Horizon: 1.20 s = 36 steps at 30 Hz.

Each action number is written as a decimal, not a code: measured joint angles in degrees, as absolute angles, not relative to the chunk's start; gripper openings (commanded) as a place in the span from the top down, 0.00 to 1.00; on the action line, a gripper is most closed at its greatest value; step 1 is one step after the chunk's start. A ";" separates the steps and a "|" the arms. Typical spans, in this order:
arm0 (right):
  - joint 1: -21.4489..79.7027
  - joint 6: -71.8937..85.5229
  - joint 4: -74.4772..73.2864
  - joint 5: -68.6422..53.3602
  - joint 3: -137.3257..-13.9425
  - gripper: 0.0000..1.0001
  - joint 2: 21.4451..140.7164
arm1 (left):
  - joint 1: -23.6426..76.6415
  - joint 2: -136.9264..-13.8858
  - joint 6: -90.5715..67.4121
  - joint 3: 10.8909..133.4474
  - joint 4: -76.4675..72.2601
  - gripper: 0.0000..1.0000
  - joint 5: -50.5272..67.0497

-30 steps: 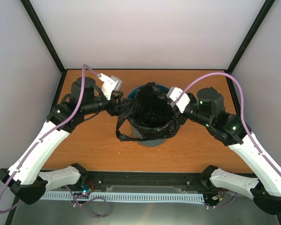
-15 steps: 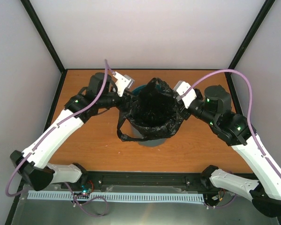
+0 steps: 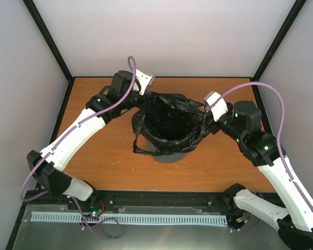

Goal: Put the trash bags into the trash bin

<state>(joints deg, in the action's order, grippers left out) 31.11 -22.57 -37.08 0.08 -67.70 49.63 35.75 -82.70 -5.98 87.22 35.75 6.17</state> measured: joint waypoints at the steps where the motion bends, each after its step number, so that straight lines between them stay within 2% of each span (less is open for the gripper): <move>1: 30.37 -22.31 -36.58 0.64 -67.70 0.97 50.26 | 35.75 -83.24 -6.00 88.03 35.75 0.99 5.34; 9: 26.02 -20.49 -33.30 2.13 -67.88 0.97 55.79 | 35.05 -83.37 -6.02 88.71 36.01 0.99 0.14; 17: 22.92 -19.92 -30.17 -0.99 -68.05 0.97 59.77 | 30.52 -84.90 -6.04 90.52 36.60 0.96 2.22; 18: 22.11 -19.62 -29.91 -1.52 -68.05 0.97 60.71 | 29.98 -86.04 -6.04 91.46 36.64 0.93 2.39; 19: 21.26 -19.31 -29.76 -2.13 -68.05 0.97 61.69 | 29.47 -87.24 -6.07 92.20 36.60 0.86 2.61; 20: 20.58 -19.00 -29.67 -2.48 -68.05 0.97 62.46 | 29.08 -88.47 -6.04 92.75 36.64 0.74 2.87; 21: 19.79 -18.76 -29.58 -2.79 -68.05 0.97 63.44 | 28.69 -89.91 -6.13 93.36 36.84 0.66 3.07; 22: 18.98 -18.55 -29.47 -3.05 -68.05 0.97 64.45 | 28.40 -91.42 -6.31 93.80 36.91 0.63 3.20; 27: 16.69 -18.11 -29.28 -3.92 -68.05 0.97 67.92 | 27.53 -96.42 -7.60 94.13 37.71 0.62 3.05; 36: 15.70 -17.93 -29.39 -7.25 -68.10 0.97 73.71 | 26.06 -95.88 -8.75 91.77 37.78 0.60 3.88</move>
